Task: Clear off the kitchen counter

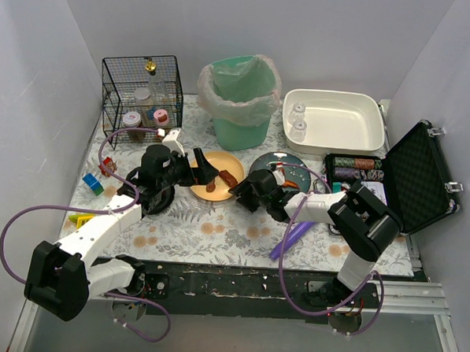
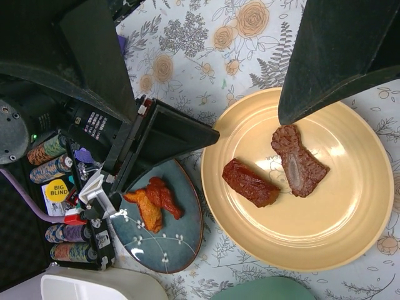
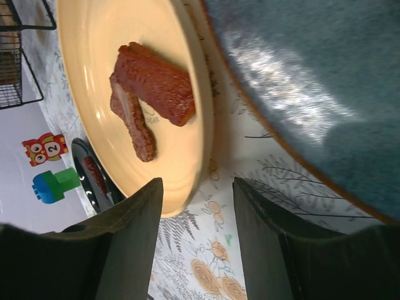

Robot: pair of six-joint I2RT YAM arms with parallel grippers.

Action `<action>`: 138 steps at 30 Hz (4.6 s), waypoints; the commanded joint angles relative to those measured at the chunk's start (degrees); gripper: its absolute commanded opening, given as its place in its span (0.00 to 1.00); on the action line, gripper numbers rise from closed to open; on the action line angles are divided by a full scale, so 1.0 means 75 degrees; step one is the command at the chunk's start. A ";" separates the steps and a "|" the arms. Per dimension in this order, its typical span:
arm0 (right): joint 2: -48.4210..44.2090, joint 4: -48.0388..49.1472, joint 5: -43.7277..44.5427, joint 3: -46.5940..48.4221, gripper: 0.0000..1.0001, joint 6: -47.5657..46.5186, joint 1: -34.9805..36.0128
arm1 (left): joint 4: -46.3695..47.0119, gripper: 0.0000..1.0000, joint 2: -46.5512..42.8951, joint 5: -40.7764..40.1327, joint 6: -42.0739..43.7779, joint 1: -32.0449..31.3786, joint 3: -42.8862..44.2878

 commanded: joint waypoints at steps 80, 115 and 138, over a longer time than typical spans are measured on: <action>-0.3541 -0.2304 -0.1417 -0.0169 0.01 -0.1515 -0.0773 | -0.0071 0.06 0.0509 0.0826 -0.0245 0.0562 0.0144; -0.4854 -0.2702 -0.3405 -0.0825 0.63 -0.5205 -0.2552 | -0.0481 0.00 0.0720 0.2687 -0.0304 0.0562 0.0343; -0.5111 -0.2220 -0.5521 -0.0721 0.67 -0.6379 -0.3703 | -0.0786 0.00 0.1025 0.4084 0.0211 0.0422 0.0238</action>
